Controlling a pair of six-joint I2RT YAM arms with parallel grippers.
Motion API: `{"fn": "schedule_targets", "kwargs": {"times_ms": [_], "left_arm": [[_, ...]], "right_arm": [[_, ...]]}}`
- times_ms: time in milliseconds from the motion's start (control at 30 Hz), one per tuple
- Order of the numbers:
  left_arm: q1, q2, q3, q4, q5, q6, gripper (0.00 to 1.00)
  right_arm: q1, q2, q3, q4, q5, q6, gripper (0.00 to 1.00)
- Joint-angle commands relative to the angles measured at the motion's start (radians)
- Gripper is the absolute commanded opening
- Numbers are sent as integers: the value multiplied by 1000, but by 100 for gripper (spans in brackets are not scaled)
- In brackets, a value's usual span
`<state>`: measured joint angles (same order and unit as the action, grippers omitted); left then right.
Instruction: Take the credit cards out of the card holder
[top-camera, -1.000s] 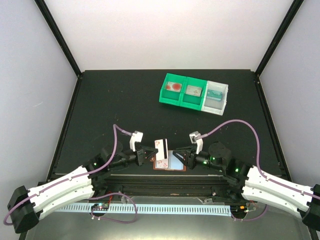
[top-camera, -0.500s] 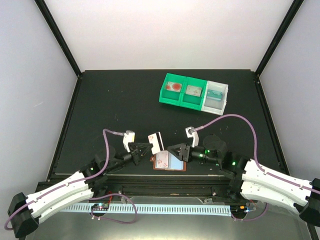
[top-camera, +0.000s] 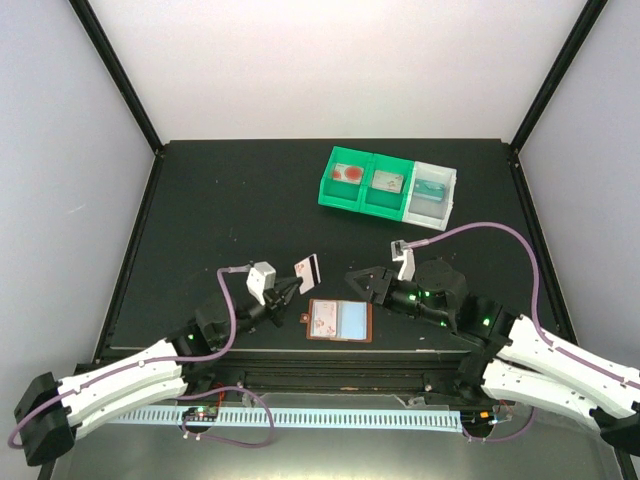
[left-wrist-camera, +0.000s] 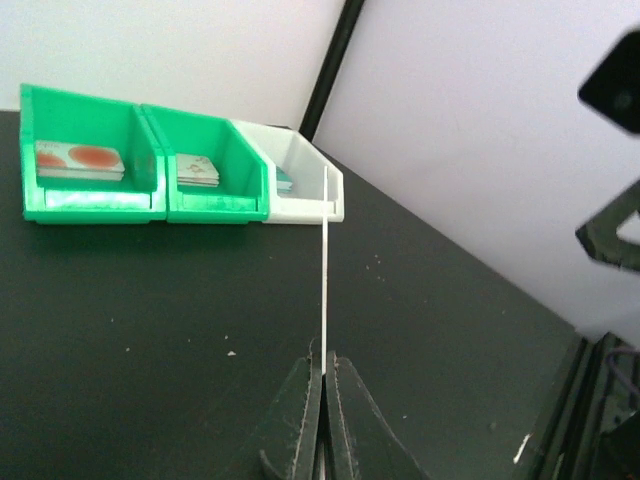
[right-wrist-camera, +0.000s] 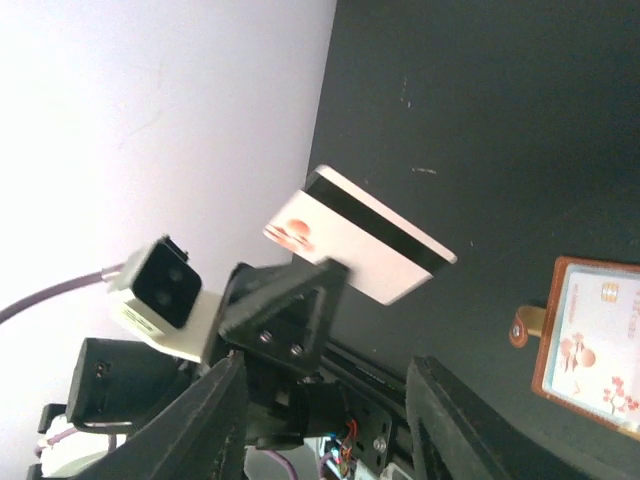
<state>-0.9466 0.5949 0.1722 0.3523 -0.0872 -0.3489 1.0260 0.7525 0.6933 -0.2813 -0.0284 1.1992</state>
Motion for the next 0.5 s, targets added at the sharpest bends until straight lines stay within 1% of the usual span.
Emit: {"fn": "schedule_targets", "kwargs": {"times_ms": [0, 67, 233, 367, 467], "left_arm": [[-69, 47, 33, 108, -85, 198, 2], [-97, 62, 23, 150, -92, 262, 2], [-124, 142, 8, 272, -38, 378, 2], [-155, 212, 45, 262, -56, 450, 2], [-182, 235, 71, 235, -104, 493, 2]], "right_arm": [[-1, 20, 51, -23, 33, 57, 48], [0, 32, 59, -8, 27, 83, 49], [-1, 98, 119, -45, 13, 152, 50], [0, 128, 139, -50, -5, 190, 50], [0, 142, 148, -63, 11, 192, 49]]}}
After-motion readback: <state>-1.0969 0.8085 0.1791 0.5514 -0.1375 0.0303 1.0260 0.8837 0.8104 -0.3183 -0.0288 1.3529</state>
